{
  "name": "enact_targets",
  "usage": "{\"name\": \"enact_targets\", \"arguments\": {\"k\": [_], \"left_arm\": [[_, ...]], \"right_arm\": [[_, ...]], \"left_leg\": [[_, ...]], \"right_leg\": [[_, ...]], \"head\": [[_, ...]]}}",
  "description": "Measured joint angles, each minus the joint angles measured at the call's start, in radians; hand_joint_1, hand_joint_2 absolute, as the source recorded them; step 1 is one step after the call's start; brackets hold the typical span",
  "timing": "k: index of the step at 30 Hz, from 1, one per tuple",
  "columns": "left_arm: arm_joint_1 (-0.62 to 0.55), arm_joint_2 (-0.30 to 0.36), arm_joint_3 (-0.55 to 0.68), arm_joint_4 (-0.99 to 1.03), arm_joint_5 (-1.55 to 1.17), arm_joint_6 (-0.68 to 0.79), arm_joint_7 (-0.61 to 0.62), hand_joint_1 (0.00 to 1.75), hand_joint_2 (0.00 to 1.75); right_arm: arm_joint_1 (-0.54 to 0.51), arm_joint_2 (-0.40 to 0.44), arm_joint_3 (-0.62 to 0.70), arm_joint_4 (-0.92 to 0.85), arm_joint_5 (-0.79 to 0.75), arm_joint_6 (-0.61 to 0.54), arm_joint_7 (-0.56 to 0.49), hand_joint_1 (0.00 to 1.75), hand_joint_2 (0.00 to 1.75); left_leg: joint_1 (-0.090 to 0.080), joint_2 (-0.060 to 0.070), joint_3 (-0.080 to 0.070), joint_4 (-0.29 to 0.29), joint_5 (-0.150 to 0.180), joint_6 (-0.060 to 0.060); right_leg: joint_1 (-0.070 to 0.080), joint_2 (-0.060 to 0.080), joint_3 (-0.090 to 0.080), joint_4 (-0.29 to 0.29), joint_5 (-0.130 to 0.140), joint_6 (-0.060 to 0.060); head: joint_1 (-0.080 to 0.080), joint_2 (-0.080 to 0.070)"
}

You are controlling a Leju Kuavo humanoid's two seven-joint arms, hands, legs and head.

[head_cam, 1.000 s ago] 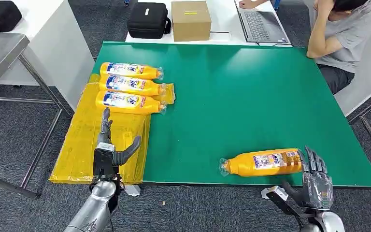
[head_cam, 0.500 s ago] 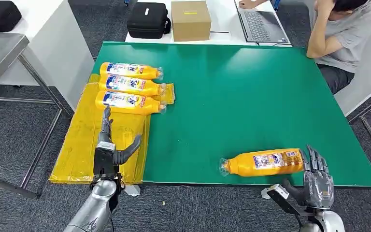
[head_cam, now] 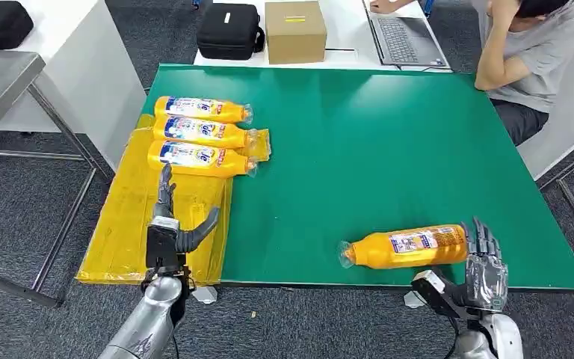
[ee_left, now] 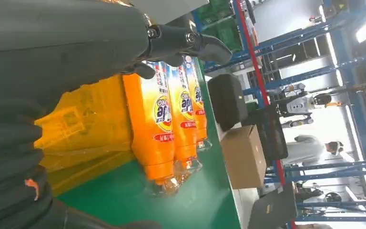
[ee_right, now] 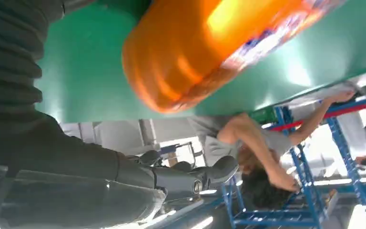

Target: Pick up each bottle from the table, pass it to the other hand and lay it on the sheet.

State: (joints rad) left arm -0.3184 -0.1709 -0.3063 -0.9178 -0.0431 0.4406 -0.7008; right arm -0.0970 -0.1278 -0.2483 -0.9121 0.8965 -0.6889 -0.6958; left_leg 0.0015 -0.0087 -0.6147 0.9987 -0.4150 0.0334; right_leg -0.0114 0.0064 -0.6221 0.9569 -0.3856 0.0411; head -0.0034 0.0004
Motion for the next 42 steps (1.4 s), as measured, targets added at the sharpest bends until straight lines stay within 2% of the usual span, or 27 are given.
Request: {"name": "enact_targets", "arguments": {"k": [17,36,42], "left_arm": [[-0.04,-0.017,-0.023,0.05,0.01,-0.018,0.0,0.0,1.75],[-0.054,-0.017,-0.032,0.059,0.013,-0.026,0.0,0.0,1.75],[-0.054,-0.017,-0.032,0.059,0.014,-0.024,0.0,0.0,1.75]], "right_arm": [[-0.025,-0.014,0.015,0.088,0.039,-0.003,-0.001,0.0,1.75],[-0.042,-0.028,-0.003,0.082,0.272,-0.011,-0.003,0.0,1.75],[-0.038,-0.025,-0.013,0.07,0.285,-0.011,-0.003,0.0,1.75]], "left_leg": [[0.0,0.0,0.0,0.0,0.0,0.0],[0.0,0.001,0.002,0.0,0.0,0.0],[0.0,0.0,0.002,0.0,0.0,0.001]], "right_leg": [[0.0,0.0,0.0,0.0,0.0,0.0],[0.0,0.0,0.002,0.0,0.001,0.0],[0.0,0.0,0.002,0.0,0.001,0.0]], "head": [[0.0,0.0],[0.0,0.0],[0.0,0.0]]}}
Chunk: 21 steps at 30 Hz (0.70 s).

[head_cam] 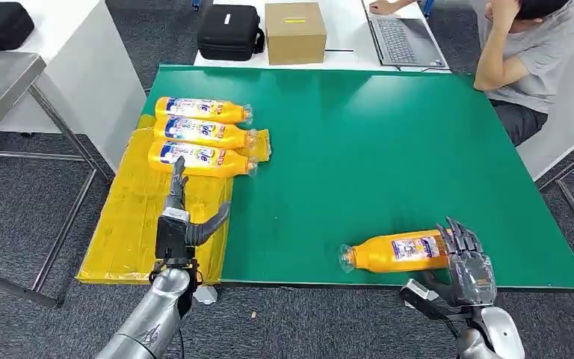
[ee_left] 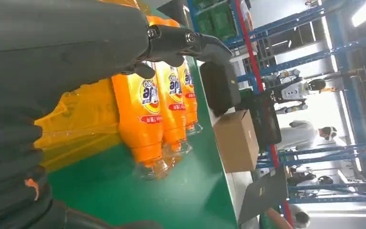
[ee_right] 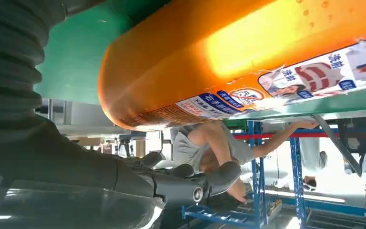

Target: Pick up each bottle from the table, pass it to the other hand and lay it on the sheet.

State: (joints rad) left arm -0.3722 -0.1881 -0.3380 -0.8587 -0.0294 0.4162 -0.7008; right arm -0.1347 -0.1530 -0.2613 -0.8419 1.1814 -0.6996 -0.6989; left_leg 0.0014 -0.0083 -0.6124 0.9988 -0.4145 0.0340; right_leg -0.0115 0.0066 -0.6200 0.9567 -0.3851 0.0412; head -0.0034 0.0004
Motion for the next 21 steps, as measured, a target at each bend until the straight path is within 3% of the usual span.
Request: {"name": "enact_targets", "arguments": {"k": [14,21], "left_arm": [[0.001,0.0,0.002,0.0,0.006,0.006,0.0,0.0,1.75],[0.001,0.0,0.003,0.0,0.009,-0.002,0.0,0.0,1.75]], "right_arm": [[-0.062,-0.013,0.004,0.106,-0.055,0.006,0.02,0.0,1.75],[-0.133,-0.066,0.058,0.236,-0.063,0.143,0.119,0.0,1.75]], "left_leg": [[0.0,0.001,0.001,0.0,0.0,0.0],[0.0,0.004,0.015,0.0,-0.003,0.001]], "right_leg": [[0.0,0.0,0.001,0.0,0.0,0.0],[0.0,0.004,0.012,-0.004,-0.001,-0.002]], "head": [[0.0,0.0],[0.0,0.0]]}}
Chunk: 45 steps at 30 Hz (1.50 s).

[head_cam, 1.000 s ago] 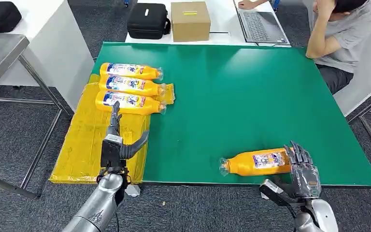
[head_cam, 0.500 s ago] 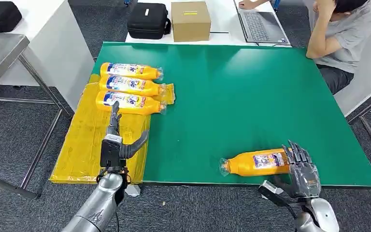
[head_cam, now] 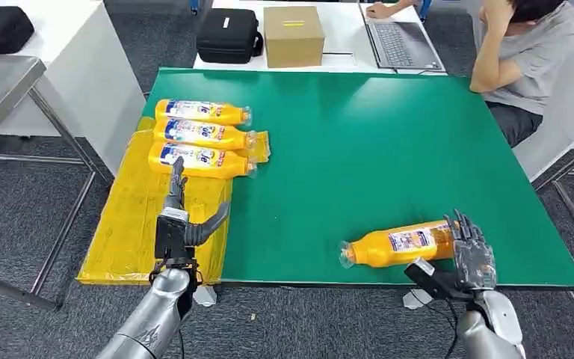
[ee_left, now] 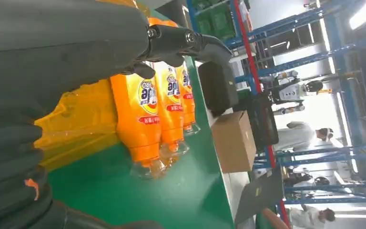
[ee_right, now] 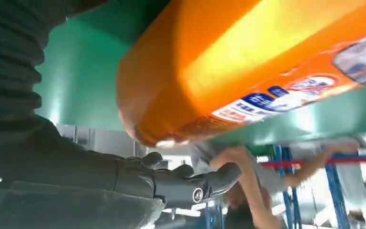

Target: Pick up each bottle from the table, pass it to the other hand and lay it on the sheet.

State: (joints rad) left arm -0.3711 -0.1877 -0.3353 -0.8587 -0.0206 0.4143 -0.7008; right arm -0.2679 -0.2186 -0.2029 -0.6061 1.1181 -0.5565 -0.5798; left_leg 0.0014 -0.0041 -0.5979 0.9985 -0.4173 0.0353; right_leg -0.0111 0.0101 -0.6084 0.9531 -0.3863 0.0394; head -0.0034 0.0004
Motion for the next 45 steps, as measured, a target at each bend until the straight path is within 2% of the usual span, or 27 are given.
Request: {"name": "enact_targets", "arguments": {"k": [2,4,12,17,22,24,25,37,40,45], "left_arm": [[0.0,0.0,0.0,0.0,0.0,-0.004,0.0,0.0,1.75],[-0.001,0.0,0.0,0.0,0.0,-0.005,0.0,0.0,1.75],[-0.008,0.0,-0.001,0.009,-0.009,-0.013,0.0,0.0,1.75],[-0.017,0.0,-0.004,0.019,-0.011,-0.02,0.0,0.0,1.75],[-0.024,-0.01,-0.007,0.033,-0.013,-0.024,0.0,0.0,1.75],[-0.027,-0.013,-0.013,0.04,-0.015,-0.023,0.0,0.0,1.75],[-0.028,-0.013,-0.014,0.043,-0.016,-0.022,0.0,0.0,1.75],[-0.028,-0.016,-0.024,0.056,-0.016,-0.018,0.0,0.0,1.75],[-0.028,-0.016,-0.027,0.056,-0.017,-0.016,0.0,0.0,1.75],[-0.028,-0.016,-0.029,0.056,-0.022,-0.011,0.0,0.0,1.75]], "right_arm": [[-0.019,-0.018,0.017,0.028,0.001,0.042,0.011,0.0,1.75],[-0.029,-0.029,0.025,0.048,0.001,0.062,0.014,0.0,1.75],[-0.045,-0.046,0.058,0.08,0.03,0.073,0.064,0.0,1.75],[-0.044,-0.049,0.079,0.084,0.051,0.037,0.065,0.0,1.75],[-0.025,-0.048,0.104,0.083,0.067,-0.076,0.034,0.0,1.75],[-0.018,-0.047,0.114,0.083,0.067,-0.113,0.02,0.0,1.75],[-0.019,-0.046,0.117,0.083,0.067,-0.121,0.016,0.0,1.75],[-0.027,-0.044,0.133,0.093,0.029,-0.079,-0.008,0.0,1.75],[-0.037,-0.047,0.135,0.103,0.026,-0.04,0.013,0.0,1.75],[-0.04,-0.048,0.138,0.114,0.017,-0.05,0.017,0.0,1.75]], "left_leg": [[0.001,0.001,0.008,0.0,-0.005,-0.001],[0.001,0.001,0.015,-0.001,-0.009,0.005],[0.001,0.0,0.025,-0.001,-0.006,0.005],[0.001,0.0,0.025,-0.001,-0.006,0.008],[0.0,0.0,0.024,-0.001,-0.006,0.011],[0.0,0.0,0.021,0.0,-0.006,0.011],[0.0,0.0,0.021,0.0,-0.006,0.011],[0.003,0.001,0.02,-0.001,-0.007,0.009],[0.004,0.004,0.022,-0.001,-0.008,0.008],[0.004,0.003,0.026,-0.001,-0.012,0.006]], "right_leg": [[0.001,0.002,-0.001,-0.003,-0.004,0.002],[0.001,0.001,0.005,-0.004,-0.006,0.001],[0.001,0.001,0.02,-0.011,-0.006,0.002],[0.001,0.001,0.023,-0.015,-0.006,0.002],[0.0,0.001,0.024,-0.016,-0.003,0.005],[0.0,0.001,0.032,-0.016,-0.001,0.008],[0.001,0.001,0.031,-0.016,0.002,0.01],[0.004,0.003,0.029,-0.016,-0.001,0.007],[0.004,0.005,0.028,-0.016,-0.001,0.006],[0.004,0.005,0.023,-0.016,-0.006,0.007]], "head": [[0.0,0.0],[0.0,0.0],[0.0,0.0],[0.0,0.0],[0.0,0.0],[0.0,0.0],[0.0,0.0],[0.0,0.0],[0.0,0.0],[0.001,0.0]]}}
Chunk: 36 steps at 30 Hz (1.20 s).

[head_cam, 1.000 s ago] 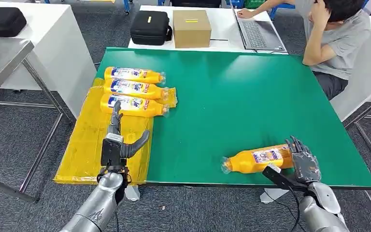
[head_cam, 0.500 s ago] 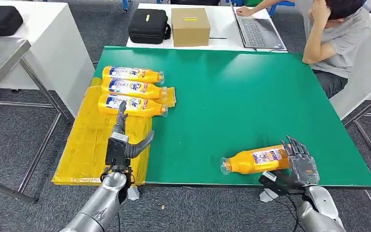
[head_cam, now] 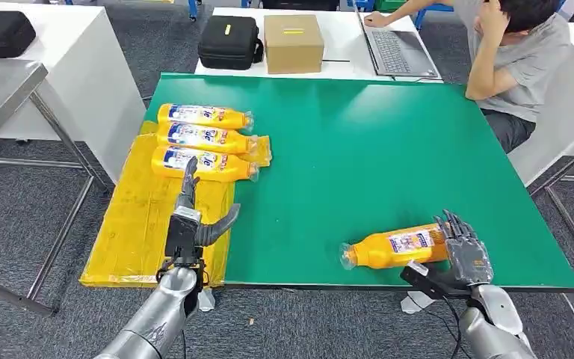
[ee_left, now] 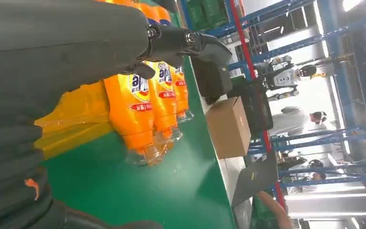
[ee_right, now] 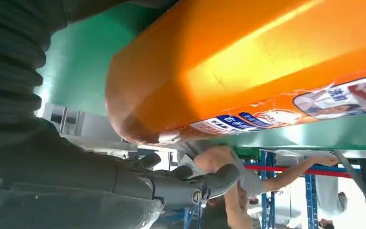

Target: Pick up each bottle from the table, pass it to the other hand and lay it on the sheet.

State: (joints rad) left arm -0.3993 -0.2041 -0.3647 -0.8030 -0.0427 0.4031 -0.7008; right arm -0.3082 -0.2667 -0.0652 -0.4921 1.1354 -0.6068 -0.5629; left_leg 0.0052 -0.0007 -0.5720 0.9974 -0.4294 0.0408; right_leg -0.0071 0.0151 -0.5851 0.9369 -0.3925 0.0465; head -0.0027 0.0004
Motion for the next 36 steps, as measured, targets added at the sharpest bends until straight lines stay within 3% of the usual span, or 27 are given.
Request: {"name": "enact_targets", "arguments": {"k": [5,18,21,29,36], "left_arm": [[0.001,0.0,-0.014,0.0,-0.008,0.012,0.0,0.0,1.75],[0.0,0.0,-0.041,0.0,-0.007,0.022,0.0,0.0,1.75],[0.0,0.0,-0.042,0.0,-0.004,0.02,0.0,0.0,1.75],[0.0,0.0,-0.043,0.001,0.003,0.007,0.0,0.0,1.75],[0.0,0.001,-0.043,0.003,0.004,-0.005,0.0,0.0,1.75]], "right_arm": [[0.017,0.016,-0.011,-0.01,-0.067,-0.084,-0.106,0.0,1.75],[0.044,0.047,-0.071,-0.082,0.093,-0.091,-0.121,0.0,1.75],[0.046,0.054,-0.069,-0.087,0.031,-0.091,-0.124,0.0,1.75],[0.052,0.035,0.085,-0.087,-0.242,-0.014,-0.133,0.0,1.75],[0.042,0.006,0.168,-0.093,-0.314,0.047,-0.134,0.0,1.75]], "left_leg": [[-0.001,-0.002,-0.006,0.001,0.005,0.005],[0.004,-0.001,-0.008,0.0,0.002,0.001],[0.004,-0.001,-0.008,0.0,0.002,0.001],[0.006,0.002,-0.011,0.0,0.001,-0.001],[0.006,0.002,-0.011,0.0,0.001,-0.001]], "right_leg": [[0.0,-0.001,0.007,0.001,0.007,0.002],[0.003,0.0,0.004,0.001,0.004,-0.001],[0.004,0.0,0.003,0.001,0.005,-0.001],[0.006,0.002,0.001,0.001,0.005,-0.001],[0.006,0.002,0.0,0.001,0.005,-0.001]], "head": [[0.0,0.0],[0.0,0.0],[-0.001,0.0],[0.0,0.0],[-0.001,0.0]]}}
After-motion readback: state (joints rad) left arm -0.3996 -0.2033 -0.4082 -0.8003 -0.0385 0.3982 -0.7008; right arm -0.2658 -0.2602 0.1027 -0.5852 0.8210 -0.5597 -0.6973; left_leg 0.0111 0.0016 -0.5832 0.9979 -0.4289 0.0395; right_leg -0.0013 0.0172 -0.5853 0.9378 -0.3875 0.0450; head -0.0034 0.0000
